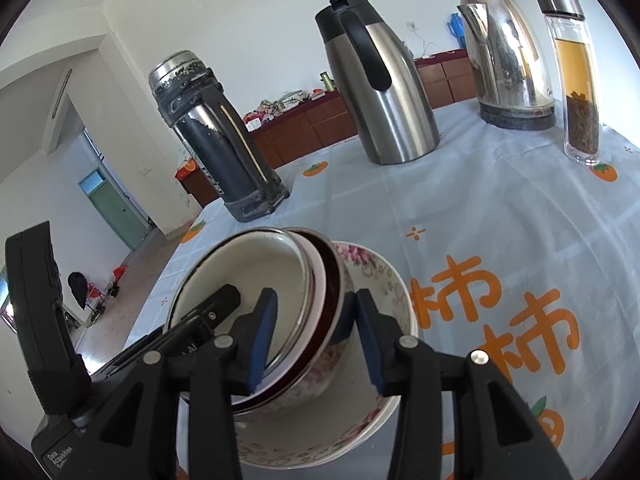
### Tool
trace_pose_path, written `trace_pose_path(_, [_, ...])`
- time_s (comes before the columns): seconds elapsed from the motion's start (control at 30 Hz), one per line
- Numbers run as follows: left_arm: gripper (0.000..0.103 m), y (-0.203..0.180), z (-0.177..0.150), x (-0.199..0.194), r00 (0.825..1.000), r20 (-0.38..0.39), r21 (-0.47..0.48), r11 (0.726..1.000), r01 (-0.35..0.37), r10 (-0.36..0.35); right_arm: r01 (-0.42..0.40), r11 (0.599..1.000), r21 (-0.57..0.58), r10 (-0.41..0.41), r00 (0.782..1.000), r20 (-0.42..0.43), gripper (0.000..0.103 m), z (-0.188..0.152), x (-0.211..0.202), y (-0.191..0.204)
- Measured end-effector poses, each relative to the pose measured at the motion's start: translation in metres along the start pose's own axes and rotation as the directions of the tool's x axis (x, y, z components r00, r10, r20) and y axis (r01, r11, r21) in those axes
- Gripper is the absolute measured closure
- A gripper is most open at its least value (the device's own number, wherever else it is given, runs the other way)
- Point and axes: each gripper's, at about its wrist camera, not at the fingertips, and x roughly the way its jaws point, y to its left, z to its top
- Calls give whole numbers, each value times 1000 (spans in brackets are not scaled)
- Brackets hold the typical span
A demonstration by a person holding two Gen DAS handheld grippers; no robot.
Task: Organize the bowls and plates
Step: 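Lower the nested bowls onto the floral plate stack and open the left gripper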
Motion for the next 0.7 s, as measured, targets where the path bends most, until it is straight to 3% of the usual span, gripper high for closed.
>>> trace_pose_path(0.33, [68, -3, -1, -3, 1000, 12, 22, 1000, 2, -2, -10, 1000, 12, 9, 1000, 23, 61, -1, -3, -1])
trace_pose_path(0.4, [57, -1, 0, -4, 1000, 11, 10, 1000, 4, -4, -6, 1000, 7, 5, 999, 37, 61, -2, -5, -1])
trace_pose_path(0.47, [37, 2, 0, -4, 1000, 7, -9, 1000, -2, 2, 6, 1000, -4, -5, 998, 62, 61, -2, -9, 1])
trace_pose_path(0.7, [35, 4, 0, -2, 1000, 3, -24, 1000, 6, -6, 10, 1000, -17, -9, 998, 65, 61, -2, -8, 1])
